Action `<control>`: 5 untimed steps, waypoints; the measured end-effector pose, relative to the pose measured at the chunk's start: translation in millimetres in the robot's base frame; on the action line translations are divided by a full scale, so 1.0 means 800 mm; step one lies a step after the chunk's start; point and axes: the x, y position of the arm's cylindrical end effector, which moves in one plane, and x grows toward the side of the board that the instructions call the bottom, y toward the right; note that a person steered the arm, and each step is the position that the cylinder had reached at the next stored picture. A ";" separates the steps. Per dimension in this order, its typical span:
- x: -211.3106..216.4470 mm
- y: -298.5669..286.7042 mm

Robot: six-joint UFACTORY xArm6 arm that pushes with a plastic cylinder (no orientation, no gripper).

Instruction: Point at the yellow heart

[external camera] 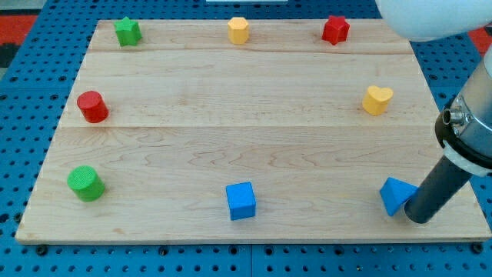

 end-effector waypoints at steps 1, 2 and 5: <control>-0.001 0.000; -0.001 0.000; -0.053 0.061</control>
